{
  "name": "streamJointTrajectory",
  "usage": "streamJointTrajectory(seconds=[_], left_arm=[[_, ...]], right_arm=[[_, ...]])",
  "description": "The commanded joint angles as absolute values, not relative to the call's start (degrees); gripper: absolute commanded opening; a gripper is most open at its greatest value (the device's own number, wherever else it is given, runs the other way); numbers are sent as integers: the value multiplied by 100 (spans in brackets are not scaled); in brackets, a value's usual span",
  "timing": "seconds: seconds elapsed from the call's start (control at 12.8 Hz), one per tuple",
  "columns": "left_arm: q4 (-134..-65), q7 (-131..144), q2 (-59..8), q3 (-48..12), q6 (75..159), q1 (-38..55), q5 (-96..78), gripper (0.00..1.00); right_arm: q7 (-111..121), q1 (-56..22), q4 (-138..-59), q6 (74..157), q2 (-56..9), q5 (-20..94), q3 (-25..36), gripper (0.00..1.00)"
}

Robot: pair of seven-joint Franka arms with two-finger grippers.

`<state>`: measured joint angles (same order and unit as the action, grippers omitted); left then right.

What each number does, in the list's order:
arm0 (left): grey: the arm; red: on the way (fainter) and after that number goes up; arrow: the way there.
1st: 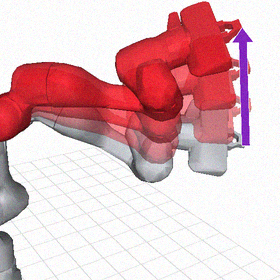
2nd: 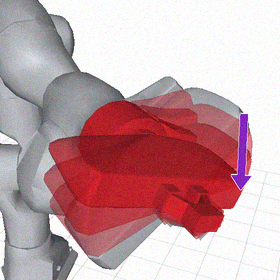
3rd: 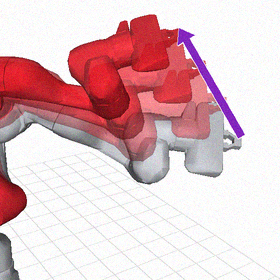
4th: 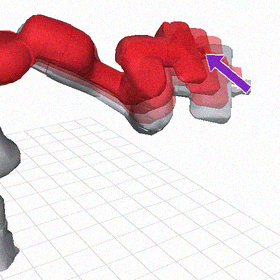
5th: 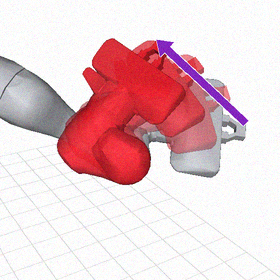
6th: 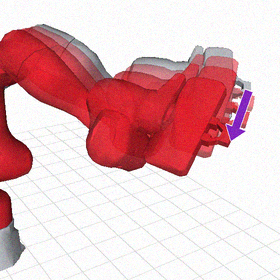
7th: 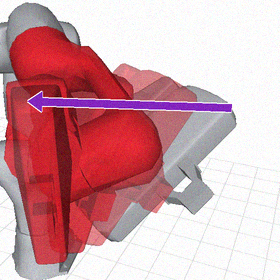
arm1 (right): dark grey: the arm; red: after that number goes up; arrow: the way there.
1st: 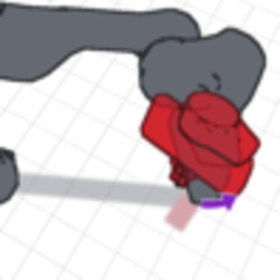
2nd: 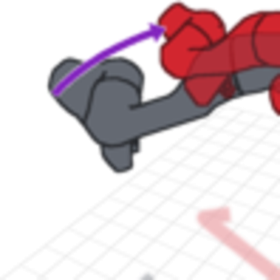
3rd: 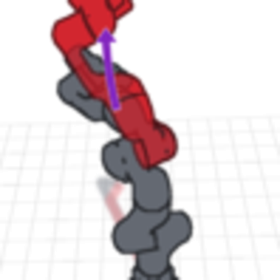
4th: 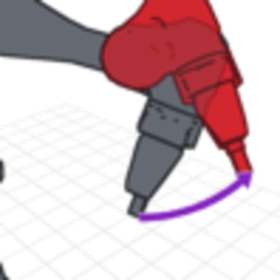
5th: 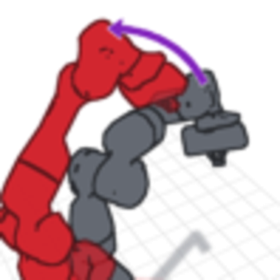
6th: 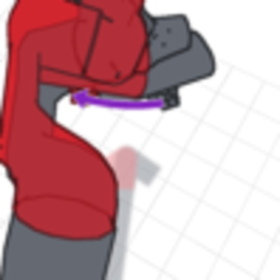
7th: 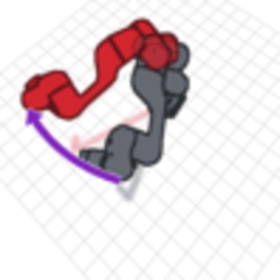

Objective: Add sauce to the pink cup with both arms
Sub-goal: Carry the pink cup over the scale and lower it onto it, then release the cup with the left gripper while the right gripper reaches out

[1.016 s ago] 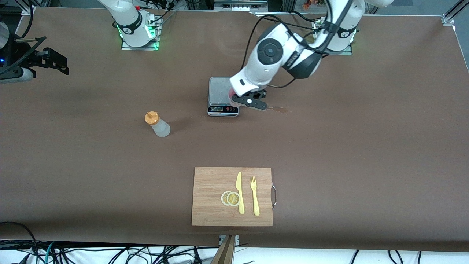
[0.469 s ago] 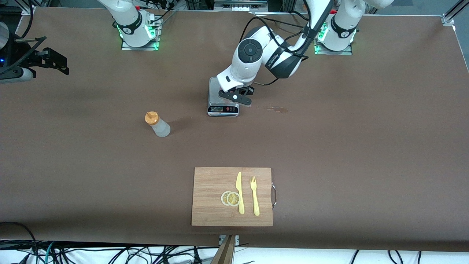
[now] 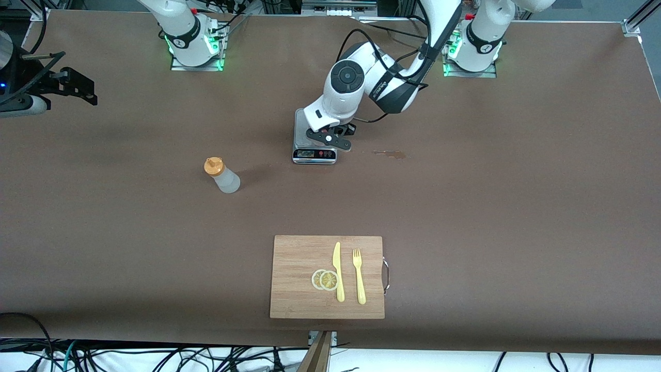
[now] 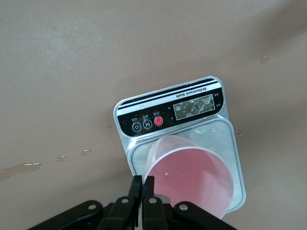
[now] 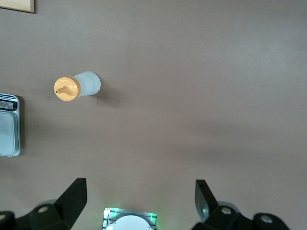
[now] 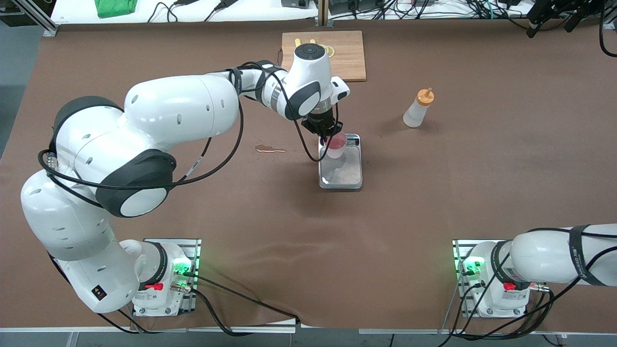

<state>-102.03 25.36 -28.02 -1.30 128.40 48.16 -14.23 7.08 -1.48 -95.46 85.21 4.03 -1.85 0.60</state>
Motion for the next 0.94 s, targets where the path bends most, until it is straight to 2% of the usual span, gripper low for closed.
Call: streamJointTrajectory(seconds=[0.0,0.16,0.39,0.62,0.86], left_arm=[[-10055,2566,-2795,0,12815,4869,-1503,100],[-10002,2566,-2428,9,12474,4703,-1573,100],[-9187,2645,-2005,44,10877,4116,-1960,100],[-9018,2611,-1303,140,10223,3255,-1776,100],[-8842,2540,-897,254,9486,2113,-1758,100]], right_arm=[[703,-114,-9439,8490,369,-158,53,100],[738,-123,-9439,8438,360,-149,53,100],[1106,-167,-9474,8359,238,-141,18,100],[1360,-272,-9457,8612,-218,331,-9,100],[3850,-247,-9492,9087,-702,921,17,100]])
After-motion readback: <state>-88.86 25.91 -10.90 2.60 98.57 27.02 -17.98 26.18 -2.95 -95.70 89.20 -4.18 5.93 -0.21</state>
